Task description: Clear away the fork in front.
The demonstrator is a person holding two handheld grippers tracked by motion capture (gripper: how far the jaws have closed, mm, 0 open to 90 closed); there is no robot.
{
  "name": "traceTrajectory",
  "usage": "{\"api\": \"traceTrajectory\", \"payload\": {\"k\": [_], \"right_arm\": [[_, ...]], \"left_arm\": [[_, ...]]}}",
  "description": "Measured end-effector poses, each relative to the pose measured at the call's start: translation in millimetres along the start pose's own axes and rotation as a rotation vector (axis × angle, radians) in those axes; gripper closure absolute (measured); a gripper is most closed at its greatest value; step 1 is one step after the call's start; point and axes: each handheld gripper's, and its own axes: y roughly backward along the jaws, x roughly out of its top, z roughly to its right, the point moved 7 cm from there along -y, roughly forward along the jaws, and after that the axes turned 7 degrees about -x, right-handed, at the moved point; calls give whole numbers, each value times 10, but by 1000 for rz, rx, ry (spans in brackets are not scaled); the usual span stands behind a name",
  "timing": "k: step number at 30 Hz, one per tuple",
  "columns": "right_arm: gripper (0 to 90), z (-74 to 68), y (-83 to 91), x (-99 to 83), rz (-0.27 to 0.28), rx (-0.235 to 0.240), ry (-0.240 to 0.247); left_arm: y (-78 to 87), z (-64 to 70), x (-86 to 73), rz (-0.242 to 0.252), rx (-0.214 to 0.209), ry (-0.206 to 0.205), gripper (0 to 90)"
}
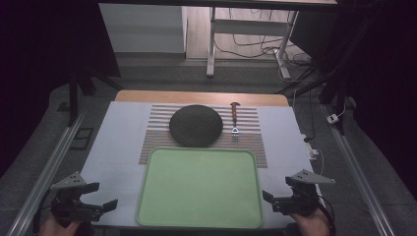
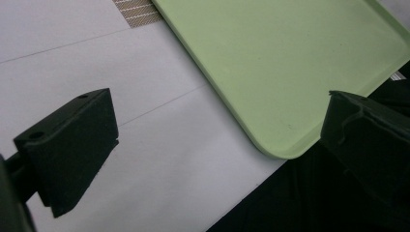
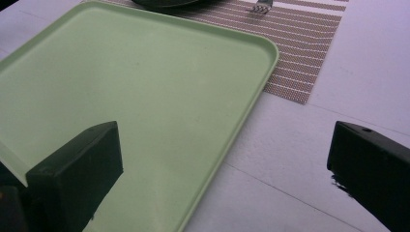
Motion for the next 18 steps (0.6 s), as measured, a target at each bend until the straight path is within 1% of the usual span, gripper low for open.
{"api": "traceTrajectory", "payload": {"k": [3, 10, 13, 18], "right_arm": [[0, -2, -2, 2, 3, -1, -1], [0, -20, -15, -1, -11, -13, 20], [0, -31, -23, -4, -20, -6, 31], [0, -38, -37, -8, -39, 33, 19]], "left_arm": [[1, -4, -2, -1, -1, 2, 0], [0, -2, -4, -4, -2, 2, 0], [0, -5, -4, -5, -2, 3, 0], [-2, -4, -4, -6, -3, 4, 0]]}}
